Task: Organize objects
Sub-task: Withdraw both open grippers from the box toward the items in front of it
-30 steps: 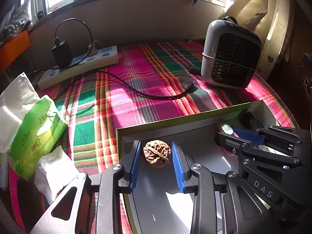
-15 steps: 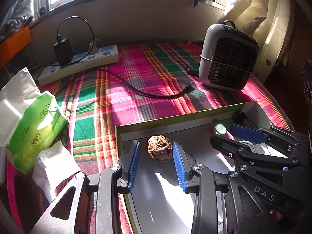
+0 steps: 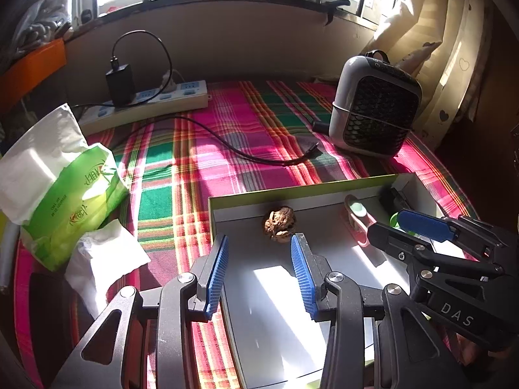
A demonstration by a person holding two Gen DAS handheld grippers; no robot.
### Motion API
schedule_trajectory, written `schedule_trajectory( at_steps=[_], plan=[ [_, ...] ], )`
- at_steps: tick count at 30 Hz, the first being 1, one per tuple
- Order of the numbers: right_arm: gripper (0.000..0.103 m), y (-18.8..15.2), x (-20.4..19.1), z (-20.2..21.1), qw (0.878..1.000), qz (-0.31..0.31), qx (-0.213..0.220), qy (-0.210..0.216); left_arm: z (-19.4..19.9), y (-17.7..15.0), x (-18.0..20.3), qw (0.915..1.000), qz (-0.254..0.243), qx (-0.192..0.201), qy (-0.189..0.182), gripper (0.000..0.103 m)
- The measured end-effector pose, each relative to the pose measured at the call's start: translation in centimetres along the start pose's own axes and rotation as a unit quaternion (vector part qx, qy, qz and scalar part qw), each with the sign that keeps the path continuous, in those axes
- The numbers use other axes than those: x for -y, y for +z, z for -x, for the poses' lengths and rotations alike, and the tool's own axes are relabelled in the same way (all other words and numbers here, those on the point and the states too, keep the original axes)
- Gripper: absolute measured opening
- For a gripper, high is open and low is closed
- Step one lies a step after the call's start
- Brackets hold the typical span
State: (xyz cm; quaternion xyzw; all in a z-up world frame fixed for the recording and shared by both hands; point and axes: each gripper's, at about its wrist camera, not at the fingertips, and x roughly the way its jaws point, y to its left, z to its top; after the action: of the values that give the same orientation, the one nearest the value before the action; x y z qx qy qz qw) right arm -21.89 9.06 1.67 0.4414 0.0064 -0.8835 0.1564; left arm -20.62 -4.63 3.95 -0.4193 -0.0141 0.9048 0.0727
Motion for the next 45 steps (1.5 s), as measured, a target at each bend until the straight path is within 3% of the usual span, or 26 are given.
schedule_trajectory(
  at_steps=[25,32,45],
  plan=[
    [0.044,-4.8,-0.1,5.5,0.999,0.006,0.034,-0.002,5.8,-4.8,-0.6,0.9992,0.017,0.036,-0.001,0.038],
    [0.044,-7.7,-0.2,7.3,0.998,0.04,0.041,-0.002,7.3,-7.0,-0.8,0.999,0.021,0.038,-0.011,0.038],
    [0.044,-12.8,-0.7,10.0,0.994,0.085,0.041,0.05,7.6,-9.9,0.3,0.9983,0.011,0.02,-0.053,0.038]
  ],
)
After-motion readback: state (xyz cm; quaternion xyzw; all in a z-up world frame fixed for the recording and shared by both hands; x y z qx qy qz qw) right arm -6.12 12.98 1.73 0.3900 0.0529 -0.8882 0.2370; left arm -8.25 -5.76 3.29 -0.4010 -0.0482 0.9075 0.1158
